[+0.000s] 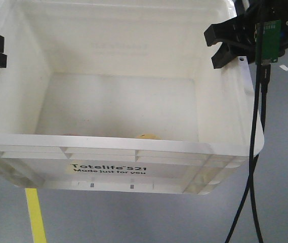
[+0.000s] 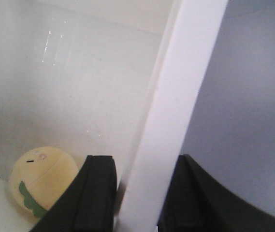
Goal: Place moving items into box and shelve
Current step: 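Keep both grippers clamped on the white crate rims during driving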
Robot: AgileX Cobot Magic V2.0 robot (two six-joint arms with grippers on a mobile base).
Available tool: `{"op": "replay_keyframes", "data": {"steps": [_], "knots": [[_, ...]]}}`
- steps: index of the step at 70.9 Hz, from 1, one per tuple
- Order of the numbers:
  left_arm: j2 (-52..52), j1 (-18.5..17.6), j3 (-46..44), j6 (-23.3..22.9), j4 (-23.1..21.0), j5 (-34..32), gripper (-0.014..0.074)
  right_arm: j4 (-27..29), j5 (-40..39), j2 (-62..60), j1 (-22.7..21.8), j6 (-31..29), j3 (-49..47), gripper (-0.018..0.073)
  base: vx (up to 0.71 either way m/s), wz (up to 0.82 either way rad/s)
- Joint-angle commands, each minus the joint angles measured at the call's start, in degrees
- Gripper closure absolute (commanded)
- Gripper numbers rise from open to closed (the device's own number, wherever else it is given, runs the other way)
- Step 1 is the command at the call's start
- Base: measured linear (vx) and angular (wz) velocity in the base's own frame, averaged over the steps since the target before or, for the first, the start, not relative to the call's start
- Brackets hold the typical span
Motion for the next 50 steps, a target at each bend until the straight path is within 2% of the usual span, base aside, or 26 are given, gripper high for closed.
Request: {"op": "replay_keyframes", "data": {"steps": [1,50], "knots": [[-2.1,-0.7,-2.4,-0.4,-7.0,-7.9,0.0601,7.6,-5.1,-3.1,0.8,-1.9,-2.5,0.0562,0.22,0.63],[-2.1,-0.7,-2.4,-0.4,-7.0,-7.7,0.0601,7.6,-5.0,-3.1,0.8,-1.9,-2.5,0.0562,0.25,0.58]]}}
